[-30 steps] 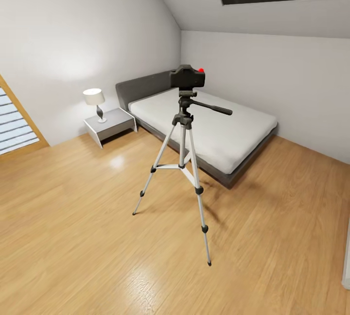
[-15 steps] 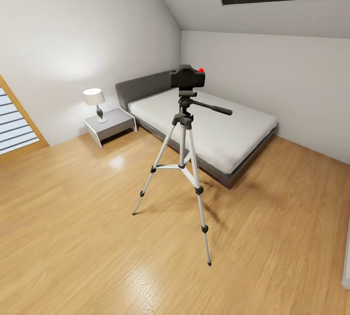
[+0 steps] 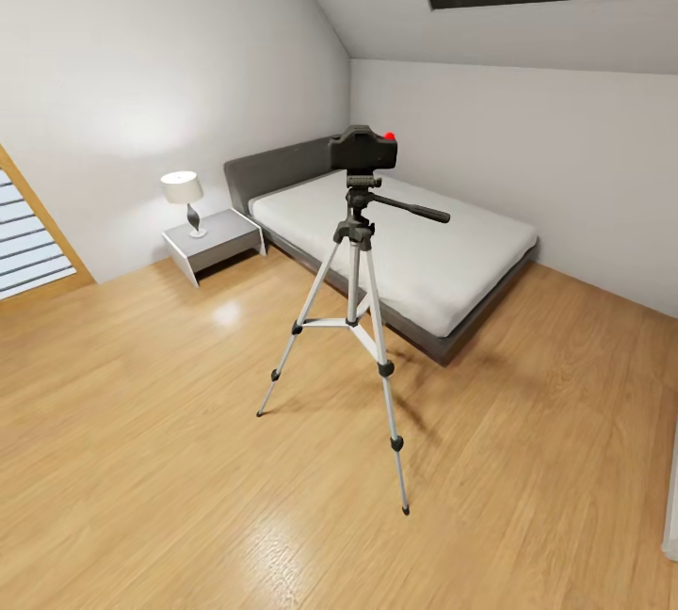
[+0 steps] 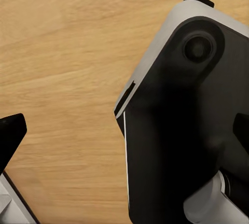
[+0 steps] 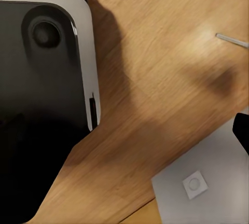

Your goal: Attach the digital camera to the camera tripod in the bedroom.

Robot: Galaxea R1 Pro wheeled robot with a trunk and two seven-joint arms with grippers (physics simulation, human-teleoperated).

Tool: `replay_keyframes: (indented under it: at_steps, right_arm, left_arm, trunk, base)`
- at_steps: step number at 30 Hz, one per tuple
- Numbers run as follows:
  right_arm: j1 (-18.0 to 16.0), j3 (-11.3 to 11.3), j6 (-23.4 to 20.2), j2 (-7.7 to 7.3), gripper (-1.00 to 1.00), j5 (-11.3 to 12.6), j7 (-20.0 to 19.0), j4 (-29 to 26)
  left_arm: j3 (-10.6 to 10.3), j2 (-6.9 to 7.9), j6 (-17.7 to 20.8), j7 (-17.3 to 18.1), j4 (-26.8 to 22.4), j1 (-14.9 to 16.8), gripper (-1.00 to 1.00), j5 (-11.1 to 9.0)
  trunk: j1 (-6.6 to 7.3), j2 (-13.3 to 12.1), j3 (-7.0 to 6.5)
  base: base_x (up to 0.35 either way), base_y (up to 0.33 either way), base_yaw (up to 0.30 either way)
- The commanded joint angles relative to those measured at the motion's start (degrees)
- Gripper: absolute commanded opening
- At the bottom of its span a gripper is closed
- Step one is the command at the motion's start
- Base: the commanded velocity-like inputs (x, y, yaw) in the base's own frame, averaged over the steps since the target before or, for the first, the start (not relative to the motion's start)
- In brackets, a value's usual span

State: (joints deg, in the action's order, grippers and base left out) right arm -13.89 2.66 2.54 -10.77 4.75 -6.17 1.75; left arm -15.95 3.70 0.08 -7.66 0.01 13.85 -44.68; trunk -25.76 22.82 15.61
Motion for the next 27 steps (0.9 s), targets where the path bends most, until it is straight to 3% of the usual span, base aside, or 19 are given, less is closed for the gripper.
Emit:
replay_keyframes:
  at_steps: [1, 6, 13, 27]
  right_arm:
    - [-0.08, 0.27, 0.32, 0.01, 1.0, 0.63, -0.13, 0.18]
    - [-0.08, 0.25, 0.41, 0.22, 1.0, 0.76, 0.08, 0.2]
    - [-0.08, 0.24, 0.76, 1.66, 1.0, 0.63, 0.26, 0.23]
    - [-0.08, 0.24, 1.4, 2.23, 1.0, 0.53, 0.28, 0.26]
  left_arm:
    - [-0.48, 0.0, -0.02, -0.16, 0.0, 0.03, 1.0, -0.41]
    - [-0.48, 0.07, -0.14, -0.16, -0.01, 0.03, 1.0, -0.41]
    - [-0.5, 0.08, -0.24, -0.16, -0.05, 0.03, 1.0, -0.23]
    - [-0.75, 0.26, -0.25, -0.16, -0.96, 0.03, 1.0, 0.54]
  trunk:
    - [-0.03, 0.1, 0.09]
    - [-0.03, 0.1, 0.05]
    - [-0.03, 0.1, -0.47]
    - [-0.03, 0.1, -1.74]
  base:
    - [0.0, 0.0, 0.0]
    - [0.0, 0.0, 0.0]
    - [0.0, 0.0, 0.0]
    - [0.0, 0.0, 0.0]
